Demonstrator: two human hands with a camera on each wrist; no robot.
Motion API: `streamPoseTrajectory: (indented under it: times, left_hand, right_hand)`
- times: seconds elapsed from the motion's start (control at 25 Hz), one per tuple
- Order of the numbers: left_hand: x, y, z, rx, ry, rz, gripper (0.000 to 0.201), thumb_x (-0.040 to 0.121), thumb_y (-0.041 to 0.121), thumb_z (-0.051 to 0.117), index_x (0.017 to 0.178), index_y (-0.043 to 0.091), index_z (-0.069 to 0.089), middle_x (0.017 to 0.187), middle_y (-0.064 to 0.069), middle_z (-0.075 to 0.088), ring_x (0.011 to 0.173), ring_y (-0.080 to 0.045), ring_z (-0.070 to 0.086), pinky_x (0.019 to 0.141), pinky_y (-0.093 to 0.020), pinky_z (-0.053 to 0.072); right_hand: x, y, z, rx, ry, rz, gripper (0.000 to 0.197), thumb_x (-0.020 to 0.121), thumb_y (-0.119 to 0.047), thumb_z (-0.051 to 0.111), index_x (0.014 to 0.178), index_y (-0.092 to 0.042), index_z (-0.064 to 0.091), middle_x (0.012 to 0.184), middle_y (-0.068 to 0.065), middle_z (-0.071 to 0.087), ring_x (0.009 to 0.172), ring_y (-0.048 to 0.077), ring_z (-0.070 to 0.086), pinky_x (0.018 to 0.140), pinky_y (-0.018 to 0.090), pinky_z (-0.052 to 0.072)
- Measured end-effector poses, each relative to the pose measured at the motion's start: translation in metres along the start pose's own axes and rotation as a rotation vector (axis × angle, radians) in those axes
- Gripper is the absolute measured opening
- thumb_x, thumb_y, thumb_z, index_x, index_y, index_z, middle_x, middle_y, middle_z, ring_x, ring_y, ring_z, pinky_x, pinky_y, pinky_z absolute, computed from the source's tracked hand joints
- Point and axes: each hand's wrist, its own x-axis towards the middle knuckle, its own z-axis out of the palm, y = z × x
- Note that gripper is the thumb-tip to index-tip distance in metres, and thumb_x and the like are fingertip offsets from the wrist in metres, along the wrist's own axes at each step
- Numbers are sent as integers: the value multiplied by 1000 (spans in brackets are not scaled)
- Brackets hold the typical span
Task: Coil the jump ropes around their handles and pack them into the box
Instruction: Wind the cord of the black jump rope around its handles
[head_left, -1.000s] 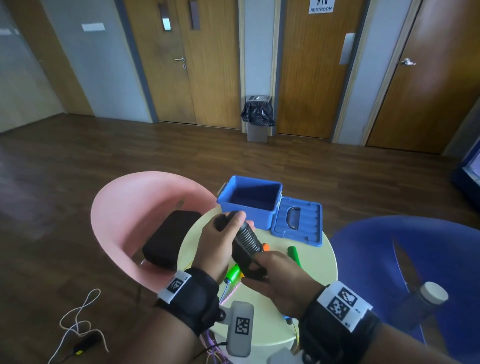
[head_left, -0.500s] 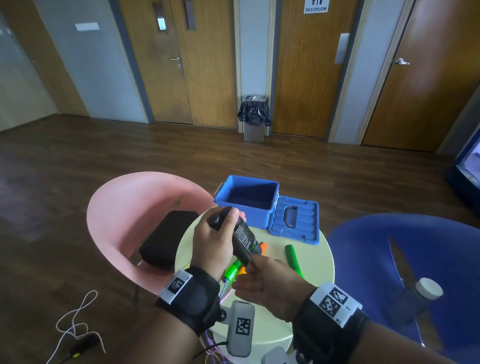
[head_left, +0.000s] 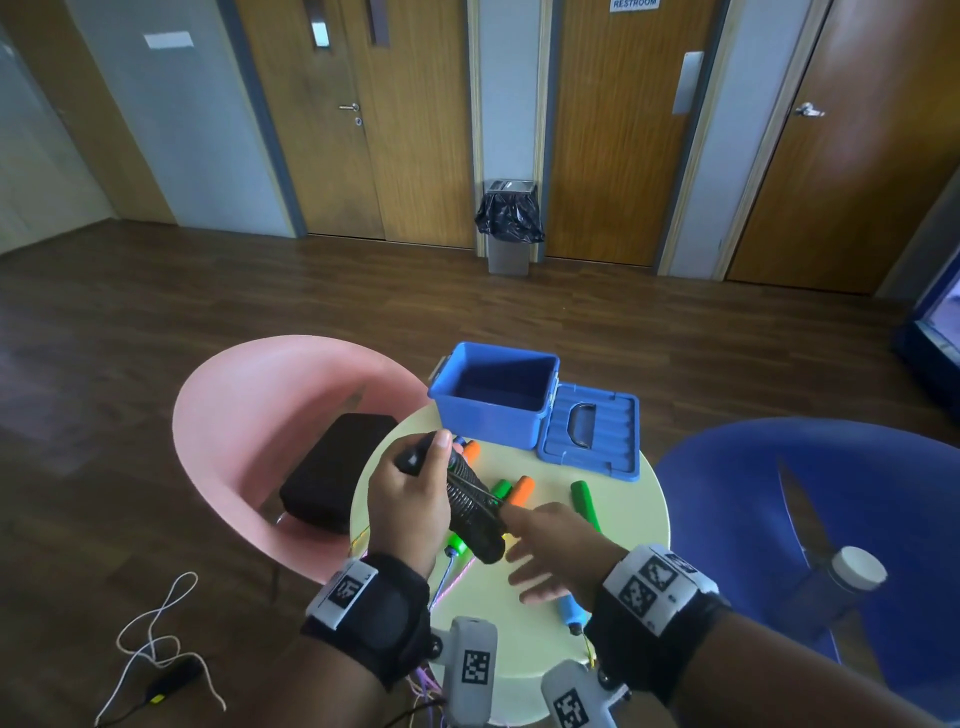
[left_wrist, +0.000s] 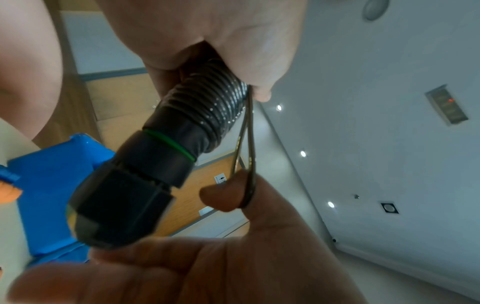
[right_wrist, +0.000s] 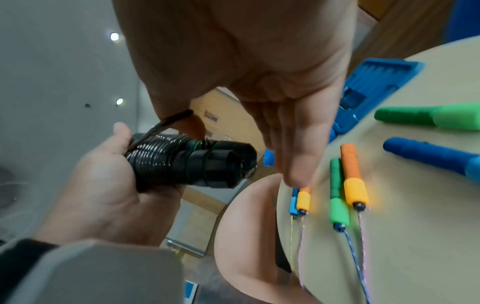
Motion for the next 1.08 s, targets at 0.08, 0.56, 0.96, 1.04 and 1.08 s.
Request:
streamPoseTrajectory:
  times: [0.08,0.56,0.96,1.04,1.08]
  left_hand:
    - [-2,2,2,1,-8,23,20,92,28,65,76,19,70,79,-2,75,72,-19,71,72,-38,56]
    - [12,-18,13,-202,84,-404,39,97,42,58,89,5,69,89,-15,76,76,-28,75,78,-43,59]
    - [20,-23,-12,-125,-125,-537,36,102,35,50,94,6,69,90,-18,74,77,-26,73,72,-39,61]
    - [27,-15,-20,108,-221,-418,34,100,33,51,83,11,71,90,-18,74,80,-29,73,78,-48,61]
    - [28,-10,-24,225,-238,-327,36,98,33,51,75,12,68,79,-13,72,74,-28,72,75,-50,61]
  right_hand:
    - [1,1,-1,133,-37,-33,36,91,-29,59,107,2,65,106,23,71,82,29,72,80,46,61]
    - [14,1,27,231,192,-133,38,79,-23,56,105,4,60,79,17,67,65,28,69,80,50,60]
    - [1,2,21,-286,357,-327,27,73,-36,50,95,-21,50,95,5,60,78,24,64,68,37,55]
    - [-5,-5,12,-286,328,-332,22,76,-33,53,94,-20,51,89,6,64,72,21,64,61,35,56]
    - [-10,-11,8,-288,316,-344,18,78,-30,55,92,-19,52,83,7,67,64,18,63,55,32,53]
